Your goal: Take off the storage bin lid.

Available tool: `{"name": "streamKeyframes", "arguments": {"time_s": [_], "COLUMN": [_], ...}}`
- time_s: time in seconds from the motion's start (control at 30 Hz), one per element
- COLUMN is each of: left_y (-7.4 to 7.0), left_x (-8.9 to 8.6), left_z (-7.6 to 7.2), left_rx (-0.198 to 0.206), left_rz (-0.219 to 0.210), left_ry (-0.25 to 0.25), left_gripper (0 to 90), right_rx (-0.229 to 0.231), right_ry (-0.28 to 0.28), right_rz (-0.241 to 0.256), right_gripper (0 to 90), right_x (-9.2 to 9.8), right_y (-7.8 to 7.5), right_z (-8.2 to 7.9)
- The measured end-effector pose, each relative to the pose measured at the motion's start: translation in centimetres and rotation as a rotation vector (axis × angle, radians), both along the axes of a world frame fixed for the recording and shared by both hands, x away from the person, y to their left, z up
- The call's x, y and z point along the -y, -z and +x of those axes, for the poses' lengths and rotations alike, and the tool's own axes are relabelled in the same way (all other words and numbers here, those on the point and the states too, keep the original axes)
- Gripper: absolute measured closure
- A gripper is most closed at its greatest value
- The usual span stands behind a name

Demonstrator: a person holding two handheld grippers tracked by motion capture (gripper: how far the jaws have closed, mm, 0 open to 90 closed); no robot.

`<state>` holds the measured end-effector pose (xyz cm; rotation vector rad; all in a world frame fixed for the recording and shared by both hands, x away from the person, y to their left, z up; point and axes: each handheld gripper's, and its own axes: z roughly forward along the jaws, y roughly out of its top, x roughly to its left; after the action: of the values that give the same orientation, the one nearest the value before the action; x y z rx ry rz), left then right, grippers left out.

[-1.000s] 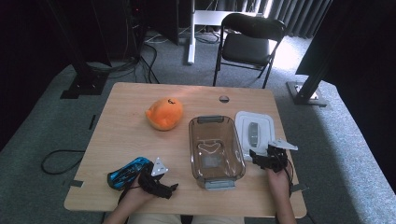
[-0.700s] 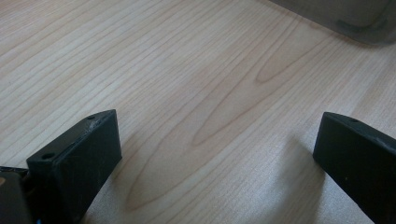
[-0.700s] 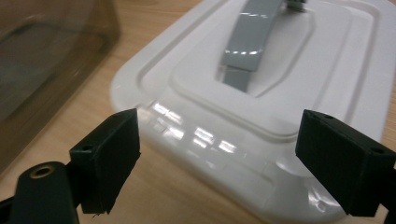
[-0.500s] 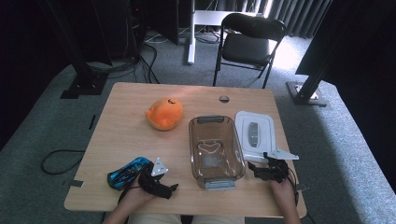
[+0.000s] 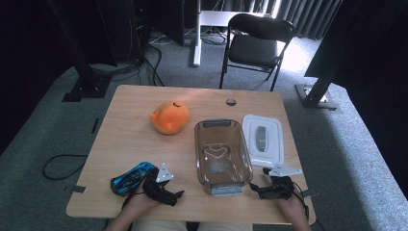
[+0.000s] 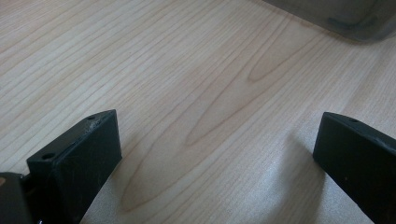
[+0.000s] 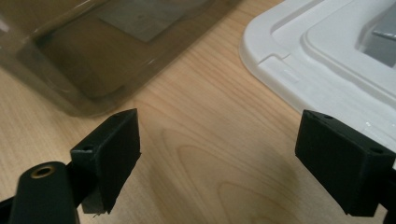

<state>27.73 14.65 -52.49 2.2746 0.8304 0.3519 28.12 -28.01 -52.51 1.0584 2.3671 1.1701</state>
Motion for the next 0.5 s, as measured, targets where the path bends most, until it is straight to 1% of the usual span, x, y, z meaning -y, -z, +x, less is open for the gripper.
{"name": "streamKeyframes", "arguments": {"time_s": [0.07,0.2,0.3,0.37,0.43,0.47,0.5], "left_y": [0.00,0.00,-0.04,-0.07,-0.12,-0.52,-0.79], "left_x": [0.00,0.01,0.04,0.11,0.18,0.28,0.30], "left_z": [0.00,-0.11,-0.16,-0.19,-0.19,-0.27,-0.29], "left_rx": [0.000,0.001,0.011,0.012,0.009,0.001,-0.005], "left_rz": [0.000,-0.001,0.007,0.009,0.012,-0.006,-0.012], "left_ry": [0.000,0.009,0.018,0.018,0.016,0.025,0.026], "left_gripper": [1.6,1.6,1.6,1.6,1.6,1.6,1.6], "right_rx": [-0.014,-0.035,-0.041,-0.035,-0.035,-0.023,-0.018], "right_ry": [-0.004,-0.015,-0.023,-0.017,-0.017,-0.016,-0.023], "right_rz": [-0.003,-0.025,-0.054,-0.066,-0.066,-0.091,-0.100], "right_gripper": [13.8,13.8,13.7,13.7,13.7,13.1,12.8], "right_x": [-0.05,-0.35,-0.56,-0.67,-0.67,-0.92,-1.02], "right_y": [0.04,0.13,0.20,0.21,0.21,0.24,0.26], "right_z": [0.07,0.10,0.09,0.08,0.08,-0.04,-0.08]}}
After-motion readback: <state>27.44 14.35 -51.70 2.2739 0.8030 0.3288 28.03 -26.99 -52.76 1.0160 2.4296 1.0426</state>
